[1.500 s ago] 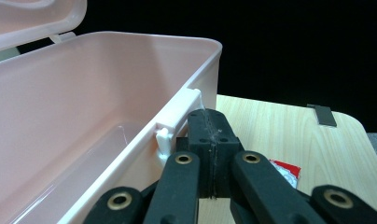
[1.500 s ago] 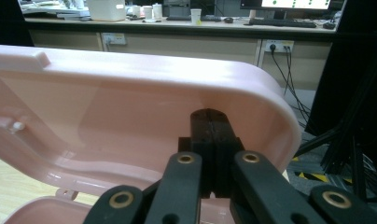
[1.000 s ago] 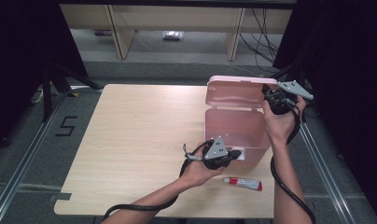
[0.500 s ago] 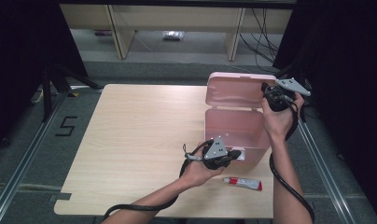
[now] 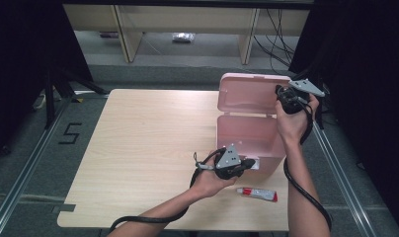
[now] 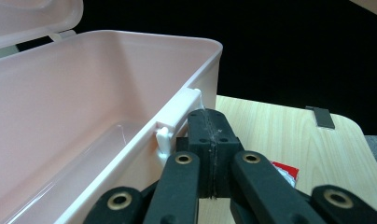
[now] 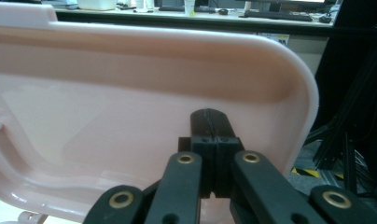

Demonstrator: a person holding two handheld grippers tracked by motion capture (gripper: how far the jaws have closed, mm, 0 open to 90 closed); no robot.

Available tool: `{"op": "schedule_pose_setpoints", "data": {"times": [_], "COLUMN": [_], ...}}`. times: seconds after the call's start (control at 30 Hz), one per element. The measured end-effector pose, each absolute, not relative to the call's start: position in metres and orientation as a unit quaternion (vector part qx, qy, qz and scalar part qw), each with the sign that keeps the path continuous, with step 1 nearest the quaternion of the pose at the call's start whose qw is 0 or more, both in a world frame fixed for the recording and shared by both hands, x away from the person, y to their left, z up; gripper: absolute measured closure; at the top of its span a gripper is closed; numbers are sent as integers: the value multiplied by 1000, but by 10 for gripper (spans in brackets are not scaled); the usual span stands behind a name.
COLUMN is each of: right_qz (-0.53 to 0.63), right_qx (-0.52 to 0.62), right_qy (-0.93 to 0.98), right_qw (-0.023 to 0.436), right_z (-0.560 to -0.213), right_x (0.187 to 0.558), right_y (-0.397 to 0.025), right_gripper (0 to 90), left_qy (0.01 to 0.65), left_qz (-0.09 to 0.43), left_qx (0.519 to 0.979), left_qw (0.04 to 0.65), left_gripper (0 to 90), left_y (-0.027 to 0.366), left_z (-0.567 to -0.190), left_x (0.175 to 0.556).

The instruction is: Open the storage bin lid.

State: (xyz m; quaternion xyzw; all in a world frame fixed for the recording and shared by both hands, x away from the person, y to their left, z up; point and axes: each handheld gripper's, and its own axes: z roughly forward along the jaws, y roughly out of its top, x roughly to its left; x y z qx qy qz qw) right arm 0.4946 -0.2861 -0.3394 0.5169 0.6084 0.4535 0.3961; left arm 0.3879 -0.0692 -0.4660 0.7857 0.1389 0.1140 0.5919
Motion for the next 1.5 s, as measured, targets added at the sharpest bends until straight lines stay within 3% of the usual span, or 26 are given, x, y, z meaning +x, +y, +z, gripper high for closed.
{"op": "schedule_pose_setpoints", "data": {"times": [0.7, 1.5], "right_qz": [430, 394], "right_qx": [515, 540], "right_qy": [623, 646], "right_qw": [402, 370], "right_z": [-345, -361], "right_x": [516, 541], "right_y": [-278, -267], "right_gripper": [900, 900], "left_qy": [139, 139], "left_qz": [114, 112], "left_qx": [786, 788], "left_qw": [591, 590], "left_gripper": [895, 895], "left_y": [-69, -69], "left_z": [-466, -465], "left_x": [388, 388]}}
